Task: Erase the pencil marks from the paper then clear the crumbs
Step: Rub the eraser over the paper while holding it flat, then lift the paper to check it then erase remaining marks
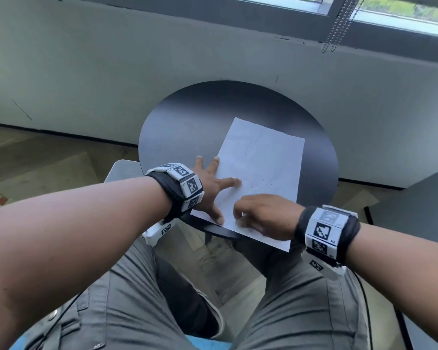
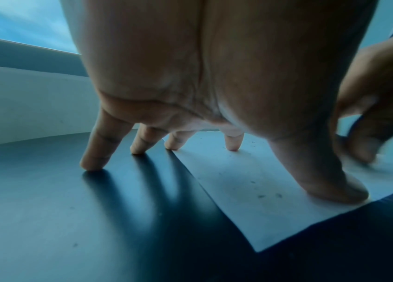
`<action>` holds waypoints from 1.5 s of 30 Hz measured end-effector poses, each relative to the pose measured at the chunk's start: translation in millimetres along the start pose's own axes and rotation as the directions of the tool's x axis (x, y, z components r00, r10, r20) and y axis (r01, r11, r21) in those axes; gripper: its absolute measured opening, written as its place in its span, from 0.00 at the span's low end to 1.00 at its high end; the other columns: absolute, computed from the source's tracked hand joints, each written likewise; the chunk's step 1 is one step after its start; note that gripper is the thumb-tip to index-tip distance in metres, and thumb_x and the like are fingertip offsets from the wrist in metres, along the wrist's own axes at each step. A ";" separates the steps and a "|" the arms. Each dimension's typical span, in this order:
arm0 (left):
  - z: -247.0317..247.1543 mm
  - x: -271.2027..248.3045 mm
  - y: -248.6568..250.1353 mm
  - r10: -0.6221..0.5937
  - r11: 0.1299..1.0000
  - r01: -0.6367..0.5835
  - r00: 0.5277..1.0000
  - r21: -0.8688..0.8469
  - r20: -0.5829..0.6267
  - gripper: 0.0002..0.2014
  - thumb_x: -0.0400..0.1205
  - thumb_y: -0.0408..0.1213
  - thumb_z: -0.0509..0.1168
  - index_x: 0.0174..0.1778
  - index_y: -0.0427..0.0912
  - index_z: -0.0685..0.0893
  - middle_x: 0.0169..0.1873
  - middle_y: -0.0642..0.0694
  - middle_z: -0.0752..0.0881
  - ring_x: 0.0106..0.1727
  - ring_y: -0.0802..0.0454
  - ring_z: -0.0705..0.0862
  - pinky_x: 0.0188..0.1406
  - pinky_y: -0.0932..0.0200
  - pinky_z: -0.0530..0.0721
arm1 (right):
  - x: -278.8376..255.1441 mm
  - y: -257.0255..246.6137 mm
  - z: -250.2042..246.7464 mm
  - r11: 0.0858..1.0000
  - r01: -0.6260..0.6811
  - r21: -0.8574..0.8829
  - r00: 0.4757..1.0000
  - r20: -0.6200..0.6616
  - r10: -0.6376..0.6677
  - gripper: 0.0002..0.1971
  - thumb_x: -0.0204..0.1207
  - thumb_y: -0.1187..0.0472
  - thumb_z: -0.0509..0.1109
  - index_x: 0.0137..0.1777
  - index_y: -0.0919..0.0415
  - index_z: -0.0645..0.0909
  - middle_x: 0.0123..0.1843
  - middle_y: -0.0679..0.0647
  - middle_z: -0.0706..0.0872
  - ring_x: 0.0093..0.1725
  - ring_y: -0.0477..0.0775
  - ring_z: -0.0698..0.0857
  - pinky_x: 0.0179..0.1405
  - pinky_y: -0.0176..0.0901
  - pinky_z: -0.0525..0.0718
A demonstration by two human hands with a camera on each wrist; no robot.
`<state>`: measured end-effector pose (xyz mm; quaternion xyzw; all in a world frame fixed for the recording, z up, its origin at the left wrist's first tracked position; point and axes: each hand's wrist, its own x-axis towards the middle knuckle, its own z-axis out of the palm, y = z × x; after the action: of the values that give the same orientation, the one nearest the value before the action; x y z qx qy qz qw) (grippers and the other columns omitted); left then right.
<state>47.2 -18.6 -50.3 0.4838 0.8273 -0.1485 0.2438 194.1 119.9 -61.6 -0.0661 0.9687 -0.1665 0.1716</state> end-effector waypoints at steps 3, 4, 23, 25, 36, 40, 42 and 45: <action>0.4 0.1 -0.5 -0.009 1.000 0.009 1.000 0.003 0.003 0.54 0.65 0.76 0.72 0.80 0.80 0.43 0.86 0.41 0.38 0.83 0.21 0.44 0.70 0.22 0.67 | 13.5 14.1 -13.1 0.972 -0.234 0.005 0.955 -0.186 0.231 0.05 0.83 0.54 0.61 0.55 0.52 0.75 0.55 0.52 0.83 0.53 0.58 0.80 0.50 0.49 0.77; 0.3 0.0 -1.0 -0.012 1.000 0.012 1.000 0.005 0.006 0.54 0.64 0.76 0.71 0.80 0.81 0.42 0.86 0.42 0.37 0.83 0.21 0.44 0.70 0.21 0.67 | 13.1 13.6 -12.4 0.969 -0.245 0.012 0.946 -0.215 0.242 0.05 0.83 0.54 0.61 0.54 0.53 0.75 0.54 0.52 0.82 0.53 0.59 0.80 0.49 0.49 0.76; 4.5 3.1 -6.0 -0.002 1.000 0.002 1.000 0.009 0.007 0.56 0.65 0.77 0.69 0.81 0.77 0.39 0.87 0.47 0.35 0.84 0.27 0.43 0.70 0.23 0.68 | -2.1 20.6 -13.5 0.944 -0.324 0.058 0.940 -0.090 0.328 0.05 0.81 0.52 0.63 0.53 0.48 0.76 0.55 0.49 0.83 0.54 0.55 0.80 0.53 0.49 0.78; 7.7 3.6 -11.4 0.008 1.000 -0.008 1.000 -0.005 -0.006 0.56 0.64 0.79 0.68 0.81 0.78 0.39 0.87 0.49 0.36 0.85 0.30 0.43 0.71 0.23 0.69 | -3.6 46.3 -23.5 0.843 -0.503 0.189 0.831 -0.162 0.532 0.04 0.79 0.52 0.63 0.50 0.49 0.76 0.52 0.50 0.84 0.51 0.56 0.81 0.50 0.49 0.80; 4.1 8.6 -23.9 -0.227 0.943 0.164 0.953 -0.291 -0.199 0.41 0.77 0.67 0.65 0.83 0.54 0.62 0.74 0.45 0.68 0.74 0.42 0.67 0.68 0.40 0.77 | -37.5 102.1 -39.3 0.676 -0.652 0.344 0.597 -0.317 0.737 0.08 0.80 0.52 0.66 0.57 0.49 0.82 0.59 0.56 0.80 0.58 0.61 0.81 0.61 0.51 0.78; 3.4 11.2 -16.4 -0.251 0.944 0.195 0.948 -0.266 -0.197 0.29 0.76 0.66 0.67 0.63 0.47 0.78 0.65 0.46 0.70 0.66 0.43 0.69 0.61 0.41 0.81 | -30.9 61.7 -24.6 0.778 -0.586 0.225 0.749 -0.216 0.627 0.15 0.80 0.49 0.65 0.64 0.49 0.80 0.60 0.54 0.78 0.58 0.58 0.80 0.63 0.50 0.77; 4.2 13.2 -13.5 -0.237 0.933 0.164 0.950 -0.320 -0.204 0.27 0.79 0.63 0.66 0.65 0.47 0.80 0.67 0.45 0.71 0.69 0.41 0.68 0.66 0.41 0.78 | -26.7 43.3 -11.1 0.795 -0.581 0.174 0.788 -0.126 0.603 0.18 0.79 0.45 0.64 0.68 0.48 0.77 0.61 0.53 0.75 0.60 0.58 0.78 0.64 0.52 0.77; 2.4 13.2 -16.9 -0.266 0.813 0.086 0.935 -0.576 -0.236 0.31 0.80 0.60 0.68 0.76 0.51 0.76 0.75 0.43 0.73 0.77 0.41 0.69 0.76 0.45 0.71 | -23.7 39.2 -5.5 0.782 -0.575 0.242 0.768 -0.169 0.617 0.20 0.80 0.46 0.64 0.70 0.48 0.78 0.60 0.53 0.73 0.61 0.57 0.77 0.66 0.54 0.77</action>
<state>27.6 -18.4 -59.4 0.3289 0.9035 0.1534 0.2281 211.4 162.6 -62.9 0.2817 0.9339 -0.1948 0.1032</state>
